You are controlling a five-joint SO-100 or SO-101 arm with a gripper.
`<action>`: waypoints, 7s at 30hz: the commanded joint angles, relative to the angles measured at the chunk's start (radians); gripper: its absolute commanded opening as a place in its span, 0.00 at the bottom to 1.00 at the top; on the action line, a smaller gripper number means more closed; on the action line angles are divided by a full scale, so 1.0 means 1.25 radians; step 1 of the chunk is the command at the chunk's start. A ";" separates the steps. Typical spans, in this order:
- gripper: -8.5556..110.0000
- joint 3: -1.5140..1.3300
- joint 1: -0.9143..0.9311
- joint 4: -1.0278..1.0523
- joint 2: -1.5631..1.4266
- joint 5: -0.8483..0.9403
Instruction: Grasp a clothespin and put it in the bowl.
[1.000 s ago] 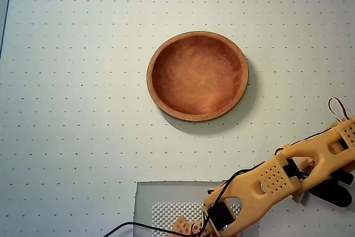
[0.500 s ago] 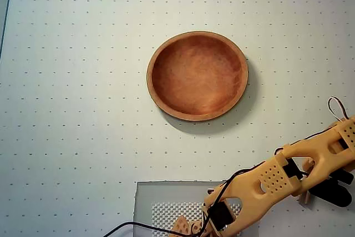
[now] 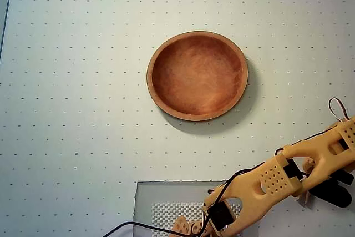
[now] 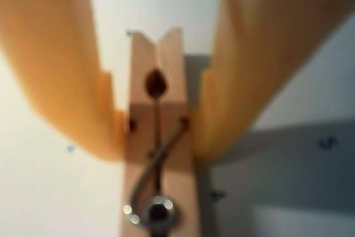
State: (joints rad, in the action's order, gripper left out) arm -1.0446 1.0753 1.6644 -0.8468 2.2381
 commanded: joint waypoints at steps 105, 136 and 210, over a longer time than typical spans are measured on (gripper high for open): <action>0.05 -0.344 -0.803 -0.151 -0.653 -0.515; 0.05 -0.121 -0.842 -0.169 -0.445 -0.517; 0.05 -0.783 -0.922 -0.619 -1.491 -1.597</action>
State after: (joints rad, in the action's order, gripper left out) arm -1.9911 -0.0859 0.9802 -2.6323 0.4111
